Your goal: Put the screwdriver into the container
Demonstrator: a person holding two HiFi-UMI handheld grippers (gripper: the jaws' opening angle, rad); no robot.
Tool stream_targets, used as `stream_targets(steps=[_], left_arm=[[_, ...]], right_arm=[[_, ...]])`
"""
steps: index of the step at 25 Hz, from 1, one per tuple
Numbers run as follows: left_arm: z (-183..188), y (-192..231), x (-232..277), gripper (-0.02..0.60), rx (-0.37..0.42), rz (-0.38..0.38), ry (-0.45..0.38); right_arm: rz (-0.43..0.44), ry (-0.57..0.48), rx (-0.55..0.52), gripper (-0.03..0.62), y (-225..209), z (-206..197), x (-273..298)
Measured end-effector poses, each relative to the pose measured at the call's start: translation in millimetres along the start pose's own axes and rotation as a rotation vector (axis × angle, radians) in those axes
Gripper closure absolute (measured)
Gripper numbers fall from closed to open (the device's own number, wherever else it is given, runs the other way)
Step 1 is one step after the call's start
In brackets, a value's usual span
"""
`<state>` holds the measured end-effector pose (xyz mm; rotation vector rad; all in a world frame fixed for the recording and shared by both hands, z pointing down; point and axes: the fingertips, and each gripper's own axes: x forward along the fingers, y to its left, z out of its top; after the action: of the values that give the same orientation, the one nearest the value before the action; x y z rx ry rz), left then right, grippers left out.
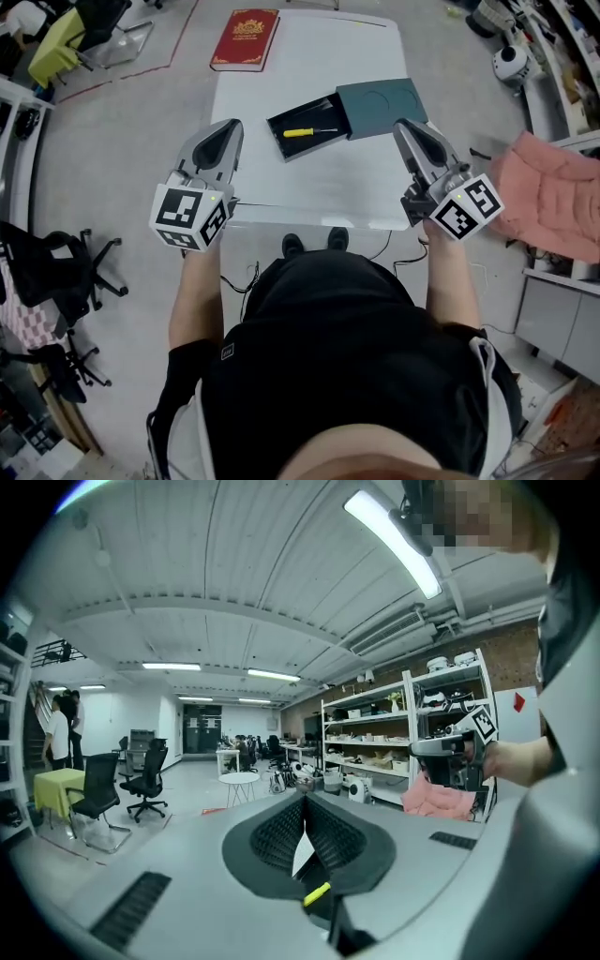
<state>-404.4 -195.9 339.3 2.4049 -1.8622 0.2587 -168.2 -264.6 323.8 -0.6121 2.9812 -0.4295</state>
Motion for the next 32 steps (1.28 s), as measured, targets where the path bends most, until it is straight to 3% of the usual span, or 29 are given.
stream_targets(steps=[7,13,32], left_arm=[[-11,56,-44,0.565,-0.055,0.052,-0.041],[-11,80,-54,0.565,-0.065,0.080,-0.068],[16,46,-33,0.565,-0.046,0.139,-0.084]], right_arm=[[-0.058,0.006,-0.044,0.563,34,-2,22],[-0.109,-0.036,-0.077,0.563,39,13,26],[-0.140,-0.077,-0.141,0.565,0,34,-29]])
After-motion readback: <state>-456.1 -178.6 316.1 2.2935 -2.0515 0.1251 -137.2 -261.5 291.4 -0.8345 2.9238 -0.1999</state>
